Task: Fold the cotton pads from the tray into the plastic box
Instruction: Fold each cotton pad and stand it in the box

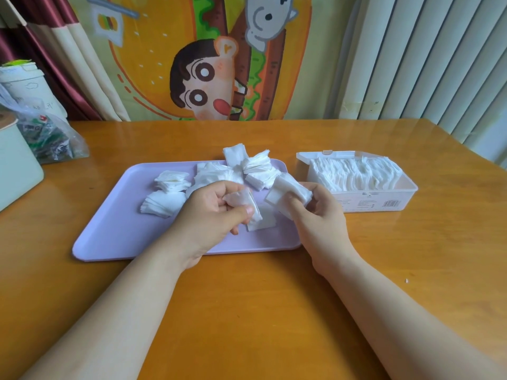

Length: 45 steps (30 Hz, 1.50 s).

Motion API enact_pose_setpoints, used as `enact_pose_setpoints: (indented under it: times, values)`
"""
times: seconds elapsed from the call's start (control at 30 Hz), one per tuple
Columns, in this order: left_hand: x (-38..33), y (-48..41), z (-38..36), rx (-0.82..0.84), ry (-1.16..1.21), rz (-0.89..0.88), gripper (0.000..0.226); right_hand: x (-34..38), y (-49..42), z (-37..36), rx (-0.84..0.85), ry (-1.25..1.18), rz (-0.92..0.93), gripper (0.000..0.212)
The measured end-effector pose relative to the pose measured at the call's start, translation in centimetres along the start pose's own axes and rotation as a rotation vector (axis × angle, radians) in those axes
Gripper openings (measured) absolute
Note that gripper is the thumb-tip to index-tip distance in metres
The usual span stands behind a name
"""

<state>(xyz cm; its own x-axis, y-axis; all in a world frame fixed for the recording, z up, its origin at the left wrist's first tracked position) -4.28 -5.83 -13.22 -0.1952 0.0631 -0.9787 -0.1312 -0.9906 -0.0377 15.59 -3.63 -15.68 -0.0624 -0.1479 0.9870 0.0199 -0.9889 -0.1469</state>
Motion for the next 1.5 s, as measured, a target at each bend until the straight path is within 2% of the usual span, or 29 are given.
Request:
enact_pose_setpoints:
  times: [0.07,0.27,0.43,0.7,1.1,1.27,1.37,1.47,1.5]
  values:
    - [0.2,0.0,0.1,0.01,-0.035,0.032,0.008,-0.1,-0.1,0.1,-0.002,0.002,0.005,0.01]
    - [0.1,-0.3,0.0,0.016,0.123,-0.008,0.021,0.1,0.0,0.1,0.014,-0.013,0.006,0.012]
    - [0.0,0.0,-0.9,0.078,0.223,-0.063,0.009,0.5,0.1,0.1,0.112,-0.098,-0.027,0.014]
    - [0.5,-0.1,-1.2,-0.098,0.105,-0.098,0.012,0.6,0.2,0.2,0.267,-0.155,-0.024,0.012]
    - [0.8,-0.3,-1.4,-0.144,0.023,-0.083,0.007,0.3,0.2,0.1,0.356,-0.108,0.014,0.015]
    - [1.0,-0.3,-1.4,-0.19,-0.032,-0.053,0.014,0.9,0.4,0.3,0.437,-0.137,-0.014,0.023]
    - [0.8,-0.3,-1.4,-0.202,-0.084,-0.047,0.025,0.7,0.5,0.1,0.405,-0.082,-0.001,0.034]
    - [0.5,-0.2,-0.7,-0.116,-0.096,-0.018,0.038,0.1,0.2,0.0,0.366,-0.062,0.006,0.023]
    - [0.4,-0.2,-0.5,-0.063,-0.094,-0.009,0.036,-0.1,0.1,0.1,0.366,-0.051,0.01,0.02]
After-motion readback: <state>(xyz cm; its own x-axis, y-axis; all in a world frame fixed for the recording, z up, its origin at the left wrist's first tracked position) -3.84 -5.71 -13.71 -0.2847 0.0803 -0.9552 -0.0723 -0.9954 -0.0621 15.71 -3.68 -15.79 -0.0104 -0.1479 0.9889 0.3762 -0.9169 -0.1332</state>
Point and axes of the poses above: each hand's wrist, its own y-axis away from the middle knuckle, its own z-axis out of the back of the hand, x = y × z, the point moved 1 cm from there along -y, towards the middle knuckle, and after that the axes turned 7 degrees about x, right-handed, at the moved point
